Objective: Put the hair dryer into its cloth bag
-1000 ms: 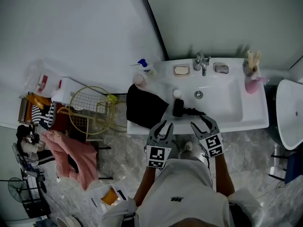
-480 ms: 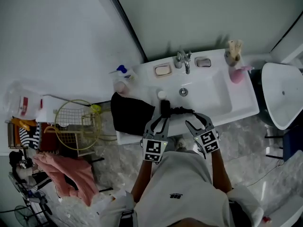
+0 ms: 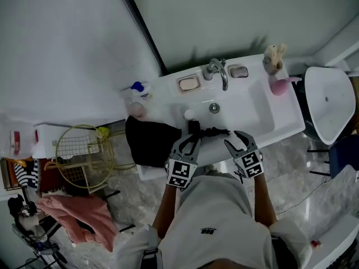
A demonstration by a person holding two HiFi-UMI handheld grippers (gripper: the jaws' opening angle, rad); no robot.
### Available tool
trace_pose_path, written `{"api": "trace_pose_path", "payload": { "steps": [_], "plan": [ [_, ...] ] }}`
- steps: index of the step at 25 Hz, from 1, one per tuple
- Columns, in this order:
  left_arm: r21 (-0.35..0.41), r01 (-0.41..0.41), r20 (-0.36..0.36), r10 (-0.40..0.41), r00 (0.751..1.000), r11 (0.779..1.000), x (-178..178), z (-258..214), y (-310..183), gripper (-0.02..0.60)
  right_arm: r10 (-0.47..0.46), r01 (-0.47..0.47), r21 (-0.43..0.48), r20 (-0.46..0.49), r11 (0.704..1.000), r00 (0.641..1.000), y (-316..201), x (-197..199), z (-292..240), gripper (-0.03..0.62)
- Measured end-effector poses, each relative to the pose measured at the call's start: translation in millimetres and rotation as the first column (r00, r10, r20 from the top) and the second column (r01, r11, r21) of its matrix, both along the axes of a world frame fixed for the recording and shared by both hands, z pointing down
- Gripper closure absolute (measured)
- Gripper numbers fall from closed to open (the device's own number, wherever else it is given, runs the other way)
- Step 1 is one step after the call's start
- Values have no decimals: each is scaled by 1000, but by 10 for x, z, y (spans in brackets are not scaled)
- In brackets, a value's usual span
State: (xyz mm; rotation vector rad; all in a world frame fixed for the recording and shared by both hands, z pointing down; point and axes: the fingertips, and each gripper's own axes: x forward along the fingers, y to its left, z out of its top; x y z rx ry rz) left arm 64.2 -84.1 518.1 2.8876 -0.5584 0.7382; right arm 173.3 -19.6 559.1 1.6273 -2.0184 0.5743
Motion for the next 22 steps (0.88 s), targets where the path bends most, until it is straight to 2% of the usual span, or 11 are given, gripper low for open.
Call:
{"api": "trace_pose_path", "payload": {
  "steps": [6, 13, 17, 22],
  "plan": [
    [-62, -98, 29, 100, 995, 993, -18, 335, -113, 491, -37, 30, -96, -69, 995, 997, -146, -36, 199, 370],
    [-133, -130, 45, 137, 990, 983, 14, 632, -209, 489, -121, 103, -161, -109, 982, 987, -280, -34, 366, 370],
    [-165, -109, 70, 122, 990, 980, 50, 748, -237, 489, -189, 164, -197, -120, 967, 975, -354, 23, 504, 370],
    [-183, -36, 126, 59, 990, 983, 138, 922, -307, 491, -283, 256, -245, -78, 935, 956, -441, 72, 763, 371]
  ]
}}
